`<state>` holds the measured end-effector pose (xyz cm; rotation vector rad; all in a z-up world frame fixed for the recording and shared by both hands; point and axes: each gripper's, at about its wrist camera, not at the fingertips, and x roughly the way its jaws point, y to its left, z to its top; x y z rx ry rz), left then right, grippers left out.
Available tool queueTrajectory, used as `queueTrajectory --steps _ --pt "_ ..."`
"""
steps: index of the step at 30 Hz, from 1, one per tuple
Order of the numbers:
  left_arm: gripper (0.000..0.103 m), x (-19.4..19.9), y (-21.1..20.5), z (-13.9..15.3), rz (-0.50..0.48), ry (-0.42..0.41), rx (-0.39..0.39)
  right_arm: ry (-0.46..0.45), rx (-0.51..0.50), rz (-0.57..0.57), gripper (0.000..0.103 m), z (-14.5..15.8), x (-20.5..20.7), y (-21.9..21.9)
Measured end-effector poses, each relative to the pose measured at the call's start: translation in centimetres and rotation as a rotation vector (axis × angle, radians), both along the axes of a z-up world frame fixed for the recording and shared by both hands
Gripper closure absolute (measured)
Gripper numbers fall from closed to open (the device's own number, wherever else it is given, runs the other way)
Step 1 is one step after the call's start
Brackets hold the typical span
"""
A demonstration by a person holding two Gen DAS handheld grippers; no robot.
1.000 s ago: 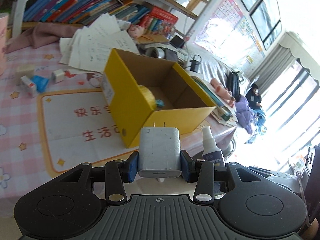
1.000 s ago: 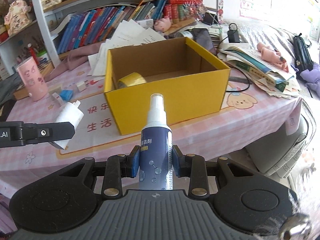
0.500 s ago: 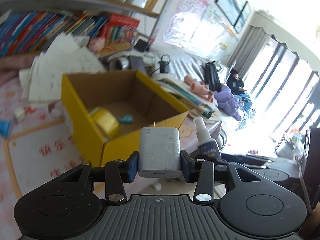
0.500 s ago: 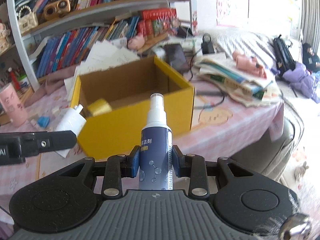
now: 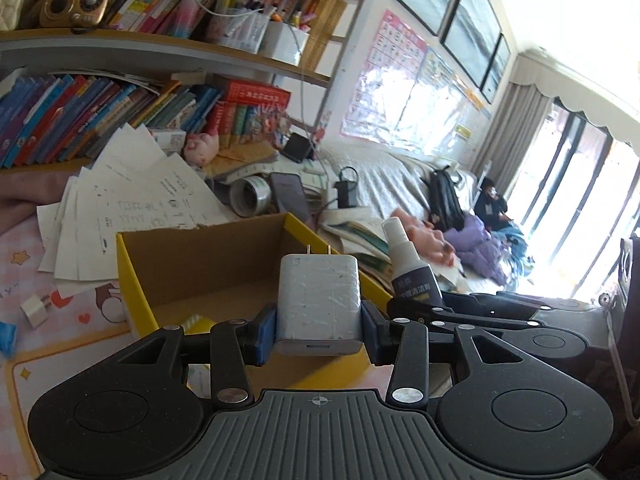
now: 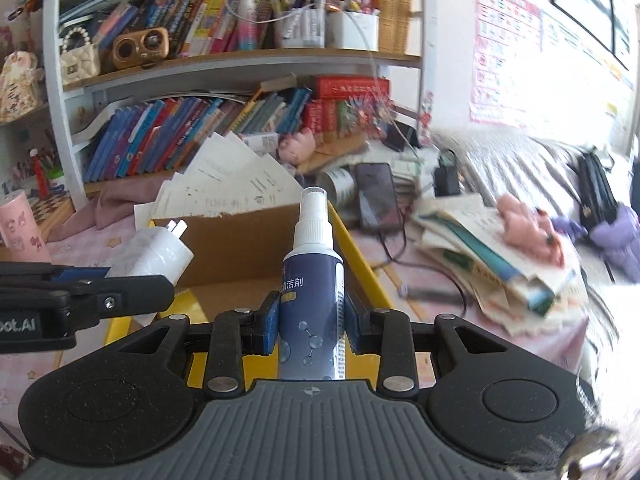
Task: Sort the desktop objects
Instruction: 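Lower the white adapter and spray bottle into the yellow box with both tools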
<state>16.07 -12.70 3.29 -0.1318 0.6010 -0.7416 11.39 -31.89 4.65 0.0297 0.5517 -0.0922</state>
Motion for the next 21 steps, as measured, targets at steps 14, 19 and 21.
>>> queueTrajectory --steps 14,19,21 --pt "0.061 4.9 -3.0 -1.9 0.195 0.087 0.074 0.092 -0.051 0.292 0.073 -1.8 7.9 -1.7" --pt "0.061 6.0 -4.6 -3.6 0.218 0.148 0.155 0.224 -0.086 0.397 0.073 -4.2 9.9 -1.5" --pt "0.061 6.2 -5.3 -4.0 0.216 0.164 0.189 0.277 -0.087 0.426 0.072 -5.0 10.5 -1.6"
